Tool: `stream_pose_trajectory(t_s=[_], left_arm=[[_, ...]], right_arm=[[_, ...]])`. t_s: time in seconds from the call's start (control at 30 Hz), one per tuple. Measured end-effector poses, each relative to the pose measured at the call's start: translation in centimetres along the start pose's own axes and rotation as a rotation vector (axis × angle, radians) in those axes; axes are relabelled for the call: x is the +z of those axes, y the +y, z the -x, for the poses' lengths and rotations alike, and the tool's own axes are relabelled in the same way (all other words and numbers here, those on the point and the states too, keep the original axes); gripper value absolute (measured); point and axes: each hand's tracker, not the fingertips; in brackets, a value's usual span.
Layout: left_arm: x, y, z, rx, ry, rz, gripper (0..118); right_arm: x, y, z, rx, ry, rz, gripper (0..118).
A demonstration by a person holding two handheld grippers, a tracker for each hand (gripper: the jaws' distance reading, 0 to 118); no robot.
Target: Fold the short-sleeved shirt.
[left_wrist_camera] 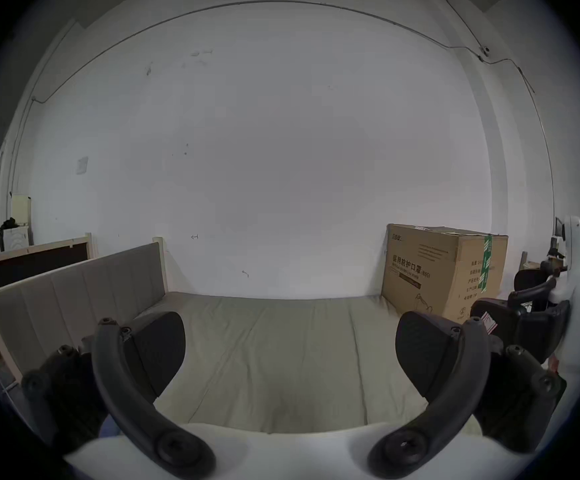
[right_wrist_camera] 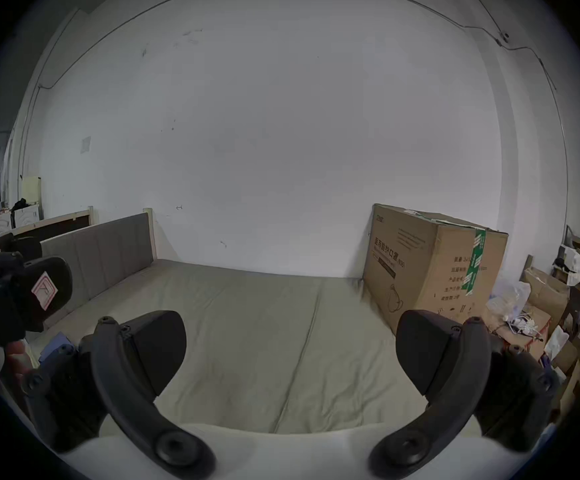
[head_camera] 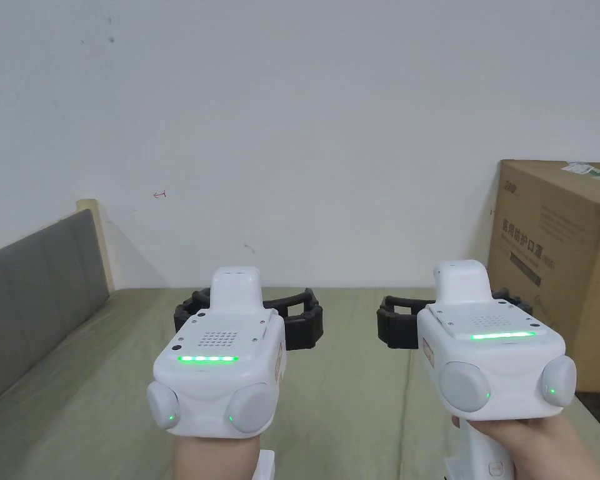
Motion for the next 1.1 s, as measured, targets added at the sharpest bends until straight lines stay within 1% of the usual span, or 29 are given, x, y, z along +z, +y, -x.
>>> stream_pose_trajectory(t_s=[0.1, 0.23, 0.53, 0.57, 0.67, 0.9, 1.03, 1.1], left_arm=[[0.0, 0.0, 0.2, 0.002, 0.007, 0.004, 118], [-0.2, -0.1, 0.4, 0.004, 0.014, 0.021, 118], [-0.1, -0.4, 0.8, -0.007, 0.012, 0.027, 118], [-0.1, -0.6, 0.7, -0.014, 0.014, 0.025, 118], [-0.1, -1.0, 0.8, -0.018, 0.011, 0.035, 118], [-0.1, -1.1, 1.4, 0.016, 0.009, 0.051, 118], [-0.1, -1.0, 1.6, 0.011, -0.007, 0.051, 118], [0.0, -0.9, 1.7, 0.002, -0.005, 0.046, 118]], right_arm=[[-0.2, -0.1, 0.0, -0.007, -0.018, 0.009, 118], [-0.3, -0.2, 0.2, 0.023, -0.047, -0.004, 118], [0.3, -0.2, 0.5, 0.014, -0.035, -0.025, 118], [0.3, -0.2, 0.5, 0.010, -0.035, -0.026, 118], [0.5, -0.4, 0.3, -0.040, -0.014, -0.006, 118], [0.7, -0.9, 0.5, -0.036, 0.006, 0.016, 118], [1.2, -1.0, 0.6, -0.050, 0.001, 0.008, 118], [1.2, -1.0, 0.6, -0.070, -0.005, 0.007, 118]])
